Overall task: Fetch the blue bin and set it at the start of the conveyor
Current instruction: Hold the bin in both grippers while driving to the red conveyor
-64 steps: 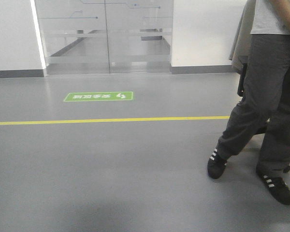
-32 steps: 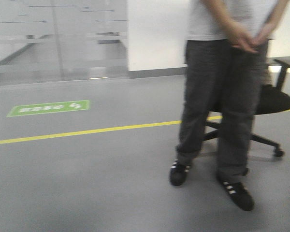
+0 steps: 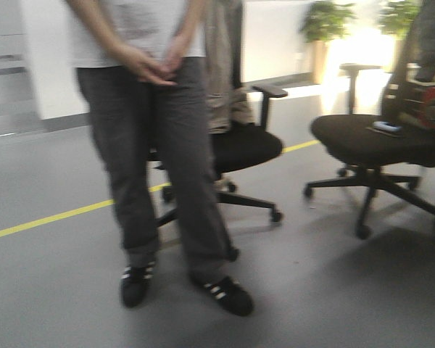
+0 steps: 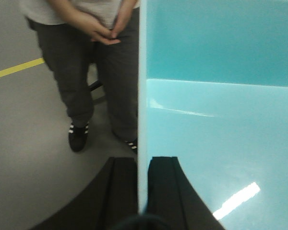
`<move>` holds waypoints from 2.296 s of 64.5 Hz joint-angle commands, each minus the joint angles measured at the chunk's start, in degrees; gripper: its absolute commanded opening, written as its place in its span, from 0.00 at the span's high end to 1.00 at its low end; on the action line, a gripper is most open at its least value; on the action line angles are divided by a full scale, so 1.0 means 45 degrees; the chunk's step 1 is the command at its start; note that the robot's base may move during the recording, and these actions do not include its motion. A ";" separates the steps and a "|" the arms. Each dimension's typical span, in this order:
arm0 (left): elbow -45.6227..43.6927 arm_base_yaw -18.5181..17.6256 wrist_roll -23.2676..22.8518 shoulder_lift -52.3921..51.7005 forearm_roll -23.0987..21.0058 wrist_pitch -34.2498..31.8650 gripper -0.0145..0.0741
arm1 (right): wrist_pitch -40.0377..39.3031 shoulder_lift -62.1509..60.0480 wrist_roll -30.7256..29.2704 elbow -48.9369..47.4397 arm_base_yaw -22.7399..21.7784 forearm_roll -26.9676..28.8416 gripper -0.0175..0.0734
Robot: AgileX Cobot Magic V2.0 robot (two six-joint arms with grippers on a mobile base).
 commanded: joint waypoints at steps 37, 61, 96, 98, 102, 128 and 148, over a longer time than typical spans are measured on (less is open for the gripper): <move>-0.0104 0.0133 -0.0032 -0.0147 0.0605 -0.0257 0.96 | 0.0371 -0.0216 -0.0047 -0.0177 -0.0054 -0.0026 0.99; -0.0104 0.0133 -0.0032 -0.0147 0.0605 -0.0257 0.96 | 0.0863 -0.0216 -0.0047 -0.0177 -0.0054 -0.0026 0.99; -0.0104 0.0133 -0.0032 -0.0147 0.0630 -0.0257 0.96 | 0.0837 -0.0216 -0.0047 -0.0177 -0.0054 -0.0051 0.99; -0.0104 0.0133 -0.0032 -0.0147 0.0630 -0.0257 0.96 | 0.0812 -0.0216 -0.0047 -0.0177 -0.0054 -0.0052 0.99; -0.0104 0.0133 -0.0032 -0.0147 0.0630 -0.0257 0.96 | 0.0785 -0.0216 -0.0047 -0.0177 -0.0054 -0.0052 0.99; -0.0104 0.0133 -0.0032 -0.0147 0.0630 -0.0257 0.96 | 0.0758 -0.0216 -0.0047 -0.0177 -0.0054 -0.0052 0.99; -0.0104 0.0133 -0.0032 -0.0147 0.0630 -0.0257 0.96 | 0.0782 -0.0216 -0.0047 -0.0177 -0.0054 -0.0052 0.99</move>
